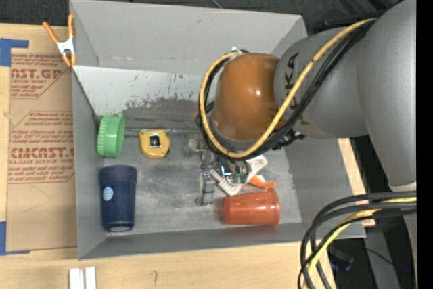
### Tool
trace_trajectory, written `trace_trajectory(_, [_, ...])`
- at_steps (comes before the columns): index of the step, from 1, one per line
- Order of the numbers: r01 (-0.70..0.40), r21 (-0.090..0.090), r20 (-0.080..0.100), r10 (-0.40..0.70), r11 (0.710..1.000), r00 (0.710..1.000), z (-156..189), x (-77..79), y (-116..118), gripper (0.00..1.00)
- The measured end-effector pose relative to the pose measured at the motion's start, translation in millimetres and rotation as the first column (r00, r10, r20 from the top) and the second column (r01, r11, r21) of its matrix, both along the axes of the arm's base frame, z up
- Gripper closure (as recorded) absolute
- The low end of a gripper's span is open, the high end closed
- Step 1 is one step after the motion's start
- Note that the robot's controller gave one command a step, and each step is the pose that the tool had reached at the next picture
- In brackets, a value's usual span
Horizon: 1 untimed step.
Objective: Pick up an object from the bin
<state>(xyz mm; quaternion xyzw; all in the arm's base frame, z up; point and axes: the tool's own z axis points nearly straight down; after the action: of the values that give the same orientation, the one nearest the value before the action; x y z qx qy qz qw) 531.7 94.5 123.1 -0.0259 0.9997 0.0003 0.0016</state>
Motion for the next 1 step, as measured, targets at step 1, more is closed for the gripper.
trace_trajectory(1, [-0.074,0.001,-0.004,0.074,0.997,0.997,-5.2,-9.3,-42.0,0.00])
